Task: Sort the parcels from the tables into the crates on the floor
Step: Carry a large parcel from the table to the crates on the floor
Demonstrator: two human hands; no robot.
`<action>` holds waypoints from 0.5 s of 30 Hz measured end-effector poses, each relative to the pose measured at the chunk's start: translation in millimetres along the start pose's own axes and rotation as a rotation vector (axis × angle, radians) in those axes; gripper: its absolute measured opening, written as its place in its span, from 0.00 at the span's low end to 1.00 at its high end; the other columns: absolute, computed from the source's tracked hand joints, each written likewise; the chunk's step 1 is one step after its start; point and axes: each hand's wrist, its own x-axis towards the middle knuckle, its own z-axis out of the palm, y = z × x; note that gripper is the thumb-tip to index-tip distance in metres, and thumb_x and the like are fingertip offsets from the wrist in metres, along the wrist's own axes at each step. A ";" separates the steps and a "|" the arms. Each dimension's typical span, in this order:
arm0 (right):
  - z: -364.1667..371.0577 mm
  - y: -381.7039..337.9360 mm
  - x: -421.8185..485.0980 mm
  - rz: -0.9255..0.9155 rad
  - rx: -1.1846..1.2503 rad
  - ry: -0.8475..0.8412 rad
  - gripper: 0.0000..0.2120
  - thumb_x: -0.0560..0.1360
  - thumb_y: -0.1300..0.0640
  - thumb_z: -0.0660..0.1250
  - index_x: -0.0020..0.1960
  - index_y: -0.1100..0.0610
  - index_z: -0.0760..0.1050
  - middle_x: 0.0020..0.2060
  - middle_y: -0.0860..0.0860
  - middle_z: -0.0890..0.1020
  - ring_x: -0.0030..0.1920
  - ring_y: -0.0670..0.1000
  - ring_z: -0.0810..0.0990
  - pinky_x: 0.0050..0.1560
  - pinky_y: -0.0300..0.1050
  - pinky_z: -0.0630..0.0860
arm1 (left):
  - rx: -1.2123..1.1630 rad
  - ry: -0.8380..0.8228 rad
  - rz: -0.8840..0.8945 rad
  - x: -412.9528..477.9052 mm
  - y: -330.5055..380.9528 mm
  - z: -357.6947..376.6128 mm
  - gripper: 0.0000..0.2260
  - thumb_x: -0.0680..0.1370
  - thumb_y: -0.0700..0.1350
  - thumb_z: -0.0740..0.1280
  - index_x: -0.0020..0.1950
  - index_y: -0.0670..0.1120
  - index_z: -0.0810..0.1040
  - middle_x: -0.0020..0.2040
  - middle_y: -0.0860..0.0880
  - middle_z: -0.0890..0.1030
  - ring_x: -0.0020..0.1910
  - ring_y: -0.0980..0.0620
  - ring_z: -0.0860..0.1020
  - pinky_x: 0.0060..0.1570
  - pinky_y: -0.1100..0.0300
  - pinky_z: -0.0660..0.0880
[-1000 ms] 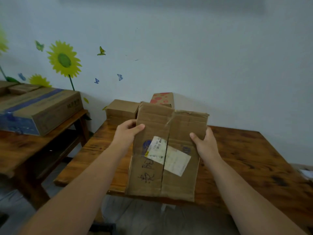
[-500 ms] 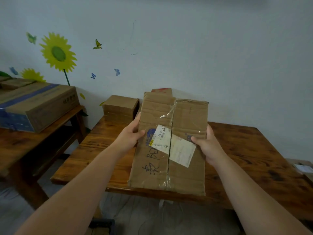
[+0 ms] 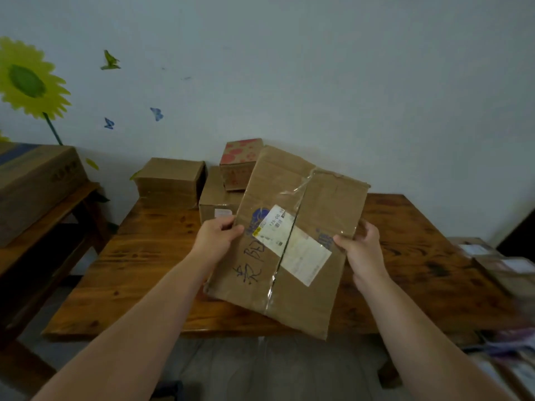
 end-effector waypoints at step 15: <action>-107.2 9.1 2.0 -0.342 -0.601 0.176 0.05 0.77 0.56 0.66 0.44 0.56 0.77 0.42 0.47 0.80 0.45 0.49 0.77 0.43 0.43 0.70 | 0.421 -0.239 0.261 39.0 38.3 67.0 0.12 0.79 0.44 0.65 0.62 0.47 0.79 0.53 0.50 0.80 0.55 0.50 0.76 0.57 0.56 0.71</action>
